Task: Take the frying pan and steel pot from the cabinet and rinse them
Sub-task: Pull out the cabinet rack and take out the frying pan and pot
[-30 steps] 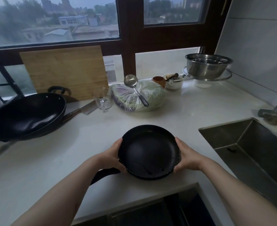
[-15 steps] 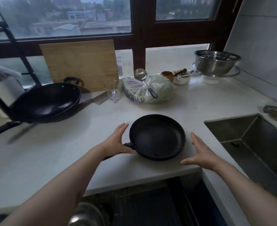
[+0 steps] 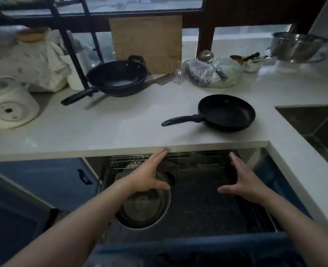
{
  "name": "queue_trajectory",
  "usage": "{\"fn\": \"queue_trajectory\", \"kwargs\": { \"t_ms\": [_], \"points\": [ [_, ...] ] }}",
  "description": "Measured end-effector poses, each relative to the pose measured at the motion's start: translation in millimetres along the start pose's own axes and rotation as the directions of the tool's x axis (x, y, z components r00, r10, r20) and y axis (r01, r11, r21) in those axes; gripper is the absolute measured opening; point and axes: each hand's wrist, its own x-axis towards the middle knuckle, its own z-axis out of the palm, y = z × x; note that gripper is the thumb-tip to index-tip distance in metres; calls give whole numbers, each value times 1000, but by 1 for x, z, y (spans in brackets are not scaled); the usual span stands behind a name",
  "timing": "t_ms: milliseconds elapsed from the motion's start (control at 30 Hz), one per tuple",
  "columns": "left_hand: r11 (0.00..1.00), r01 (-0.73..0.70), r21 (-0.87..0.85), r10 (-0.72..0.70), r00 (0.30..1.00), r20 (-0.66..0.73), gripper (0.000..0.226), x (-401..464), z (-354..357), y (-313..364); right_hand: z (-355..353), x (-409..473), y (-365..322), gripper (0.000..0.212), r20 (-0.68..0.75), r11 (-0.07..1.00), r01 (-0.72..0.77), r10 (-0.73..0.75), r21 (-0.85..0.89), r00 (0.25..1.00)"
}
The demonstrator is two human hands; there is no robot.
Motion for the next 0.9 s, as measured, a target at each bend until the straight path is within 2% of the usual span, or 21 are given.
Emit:
{"fn": "queue_trajectory", "kwargs": {
  "t_ms": [133, 300, 433, 667, 733, 900],
  "points": [
    [987, 160, 35, -161, 986, 35, 115, -68, 20, -54, 64, -22, -14, 131, 55, 999, 34, -32, -40, 998],
    [933, 353, 72, -354, 935, 10, 116, -123, 28, -120, 119, -12, -24, 132, 153, 994, 63, -49, -86, 987],
    [927, 352, 128, -354, 935, -4, 110, -132, 31, -158, 147, 19, -28, 132, 216, 984, 114, -83, -134, 973],
    [913, 368, 178, -372, 928, -13, 120, -109, 45, -203, 174, 102, -19, 141, 328, 918, 265, -163, -296, 931],
    [911, 359, 204, -363, 932, -19, 127, -101, 51, -215, 180, 124, -12, 143, 378, 908, 277, -147, -315, 914],
    [842, 461, 280, -484, 875, 16, 140, -90, 65, -242, 202, 165, 5, 149, 484, 888, 297, -100, -350, 869]
  ]
}}
